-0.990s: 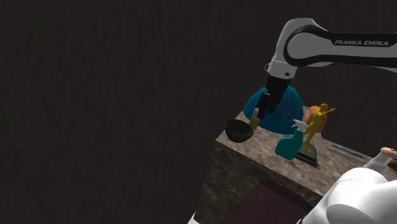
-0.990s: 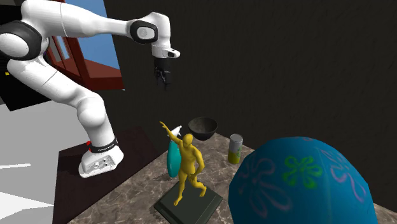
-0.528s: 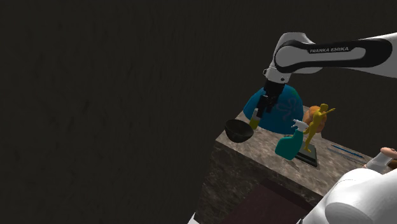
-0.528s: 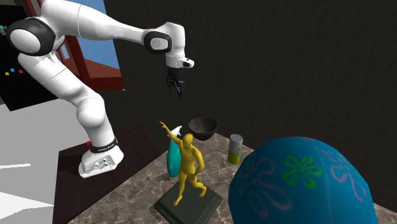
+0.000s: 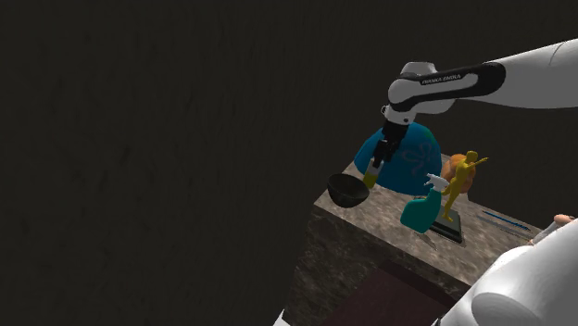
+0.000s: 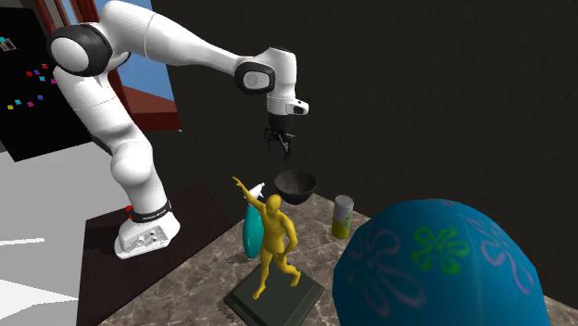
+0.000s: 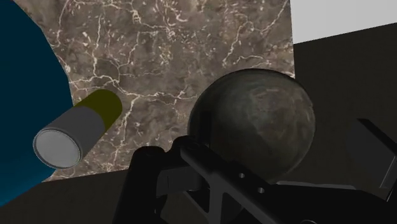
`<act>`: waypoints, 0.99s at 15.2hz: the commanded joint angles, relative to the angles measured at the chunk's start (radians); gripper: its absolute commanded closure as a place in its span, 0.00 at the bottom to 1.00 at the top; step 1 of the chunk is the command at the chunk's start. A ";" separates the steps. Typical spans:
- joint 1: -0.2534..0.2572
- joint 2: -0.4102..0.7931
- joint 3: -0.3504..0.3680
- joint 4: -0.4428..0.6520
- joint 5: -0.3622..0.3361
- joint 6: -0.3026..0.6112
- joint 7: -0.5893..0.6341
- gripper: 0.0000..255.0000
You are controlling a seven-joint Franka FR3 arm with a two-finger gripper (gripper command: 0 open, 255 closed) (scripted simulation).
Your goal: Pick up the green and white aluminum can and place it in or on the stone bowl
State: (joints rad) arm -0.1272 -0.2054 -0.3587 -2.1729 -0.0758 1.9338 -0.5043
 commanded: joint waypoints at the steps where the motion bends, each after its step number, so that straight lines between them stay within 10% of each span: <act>1: -0.010 0.066 -0.031 0.050 0.017 0.019 -0.058 0.00; 15: -0.170 0.610 -0.091 0.537 0.262 0.049 -0.390 0.00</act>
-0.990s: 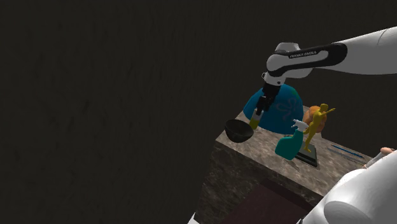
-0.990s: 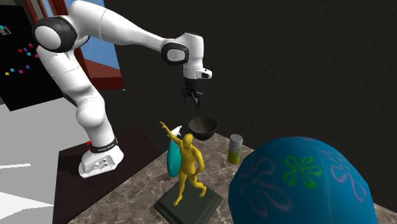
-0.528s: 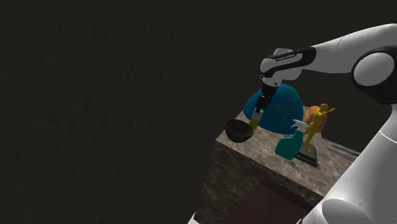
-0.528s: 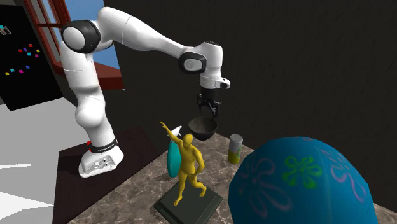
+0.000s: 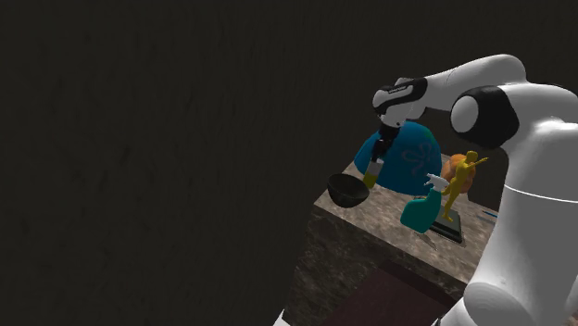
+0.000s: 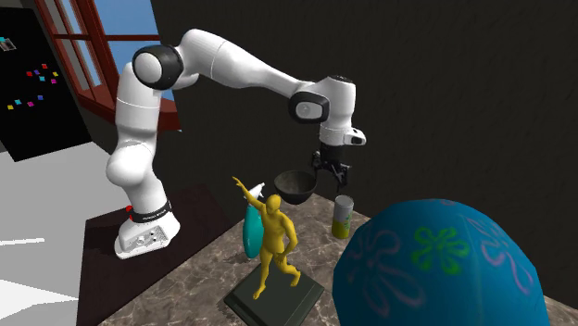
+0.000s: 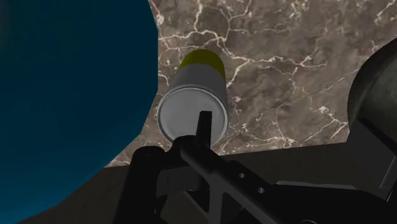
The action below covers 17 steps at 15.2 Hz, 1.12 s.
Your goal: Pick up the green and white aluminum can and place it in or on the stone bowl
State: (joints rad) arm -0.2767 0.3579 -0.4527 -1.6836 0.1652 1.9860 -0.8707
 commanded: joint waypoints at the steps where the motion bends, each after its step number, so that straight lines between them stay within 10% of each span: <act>1: -0.040 0.088 0.006 0.096 0.038 -0.012 -0.040 0.00; 4: -0.104 0.218 0.023 0.261 0.081 -0.048 -0.080 0.00; 17: -0.106 0.252 0.035 0.212 0.097 0.034 -0.091 0.00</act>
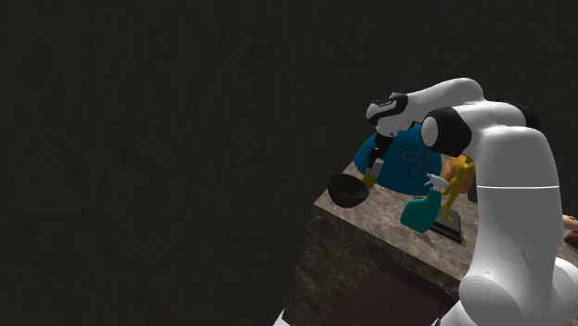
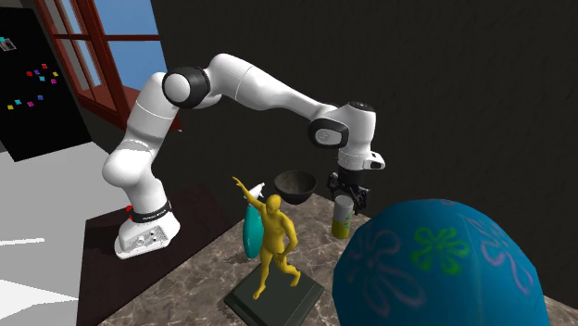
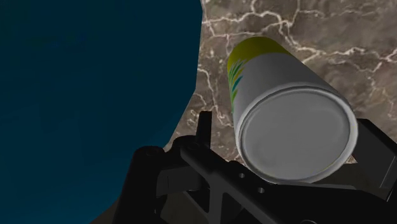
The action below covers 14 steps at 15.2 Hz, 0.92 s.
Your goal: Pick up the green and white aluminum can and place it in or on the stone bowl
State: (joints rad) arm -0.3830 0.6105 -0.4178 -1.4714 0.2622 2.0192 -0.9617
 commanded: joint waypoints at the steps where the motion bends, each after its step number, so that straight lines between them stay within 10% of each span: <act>1: 0.000 0.000 0.000 -0.001 0.000 0.001 0.000 0.00; 3: 0.000 0.000 0.000 -0.001 0.000 0.001 0.000 0.00; 4: 0.000 0.000 0.000 -0.001 0.000 0.001 0.000 1.00; 14: 0.001 -0.005 -0.001 0.005 -0.002 -0.010 0.002 1.00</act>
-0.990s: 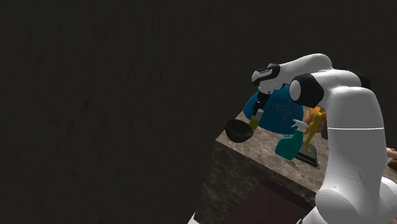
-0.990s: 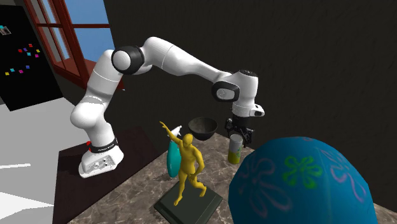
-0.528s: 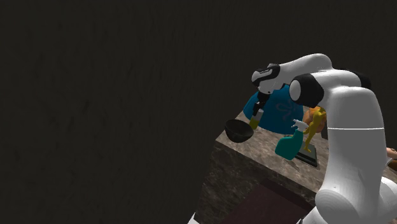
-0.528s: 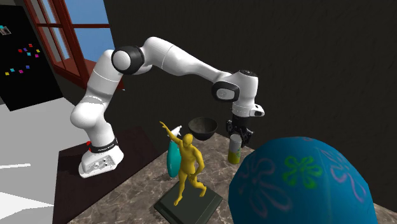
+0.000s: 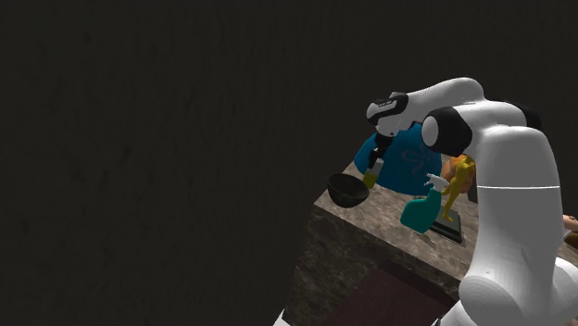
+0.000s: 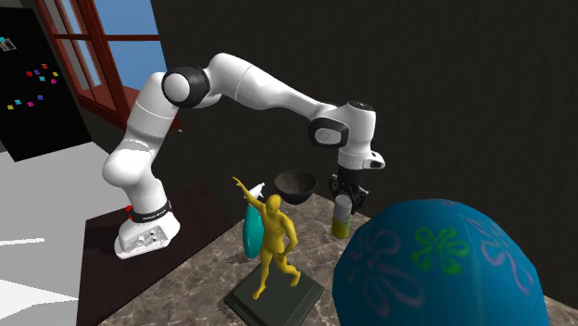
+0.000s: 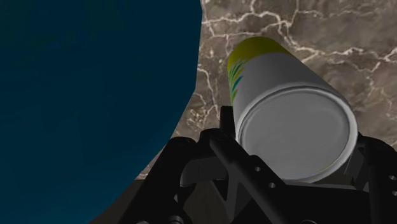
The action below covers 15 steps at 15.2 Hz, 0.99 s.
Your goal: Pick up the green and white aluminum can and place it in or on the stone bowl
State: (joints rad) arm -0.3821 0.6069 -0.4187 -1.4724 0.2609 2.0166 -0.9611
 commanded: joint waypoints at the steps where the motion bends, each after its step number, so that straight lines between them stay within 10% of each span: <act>1: 0.000 -0.007 -0.002 0.012 -0.003 -0.018 0.003 1.00; 15: -0.004 -0.054 -0.017 0.129 -0.028 -0.178 0.021 1.00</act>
State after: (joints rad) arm -0.3867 0.5575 -0.4346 -1.3497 0.2346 1.8496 -0.9416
